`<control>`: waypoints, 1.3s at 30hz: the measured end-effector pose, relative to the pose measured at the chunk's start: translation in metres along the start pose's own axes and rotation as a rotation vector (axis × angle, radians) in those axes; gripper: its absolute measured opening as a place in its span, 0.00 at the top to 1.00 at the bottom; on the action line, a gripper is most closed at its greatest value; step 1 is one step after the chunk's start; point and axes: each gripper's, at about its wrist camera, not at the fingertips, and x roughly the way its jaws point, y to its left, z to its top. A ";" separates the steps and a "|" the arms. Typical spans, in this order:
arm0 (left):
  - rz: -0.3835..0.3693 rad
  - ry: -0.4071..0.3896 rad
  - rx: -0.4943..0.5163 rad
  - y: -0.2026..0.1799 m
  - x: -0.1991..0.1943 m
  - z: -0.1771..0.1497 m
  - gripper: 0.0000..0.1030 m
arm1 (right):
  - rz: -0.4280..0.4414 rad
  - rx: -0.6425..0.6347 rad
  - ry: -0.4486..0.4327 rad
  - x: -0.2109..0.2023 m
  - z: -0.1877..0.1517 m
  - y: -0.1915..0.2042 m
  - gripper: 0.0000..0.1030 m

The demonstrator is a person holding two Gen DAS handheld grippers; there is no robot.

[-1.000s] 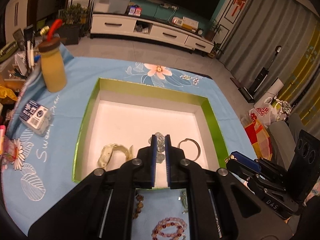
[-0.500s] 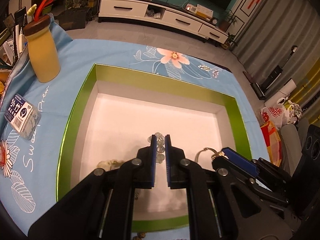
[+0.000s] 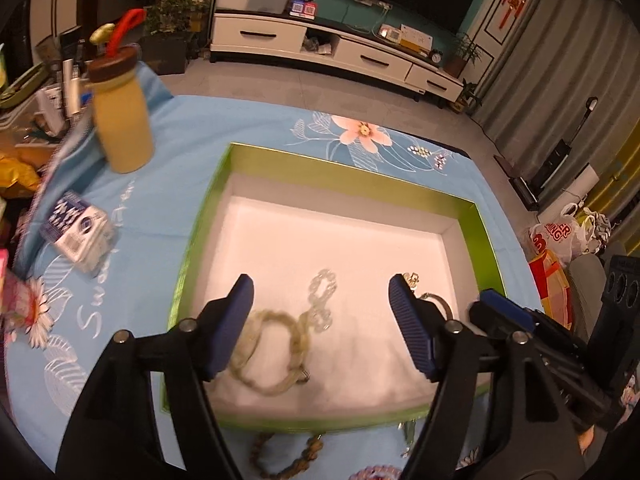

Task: Organize jewelry
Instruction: 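Carry the crystal bracelet and gold charm into the green box and open both tools, then lift both open tools out of the green box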

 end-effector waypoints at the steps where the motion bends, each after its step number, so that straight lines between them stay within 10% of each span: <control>1: 0.006 -0.011 -0.001 0.003 -0.008 -0.004 0.30 | -0.001 0.000 -0.006 -0.006 -0.003 -0.001 0.62; 12: 0.071 -0.061 0.009 0.031 -0.074 -0.064 0.25 | -0.011 -0.047 -0.008 -0.064 -0.054 -0.003 0.62; 27: 0.003 0.065 0.048 0.038 -0.099 -0.166 0.25 | 0.065 -0.167 0.139 -0.085 -0.130 0.030 0.62; 39: -0.137 0.150 0.427 -0.045 -0.102 -0.228 0.25 | 0.057 -0.091 0.131 -0.103 -0.142 0.014 0.62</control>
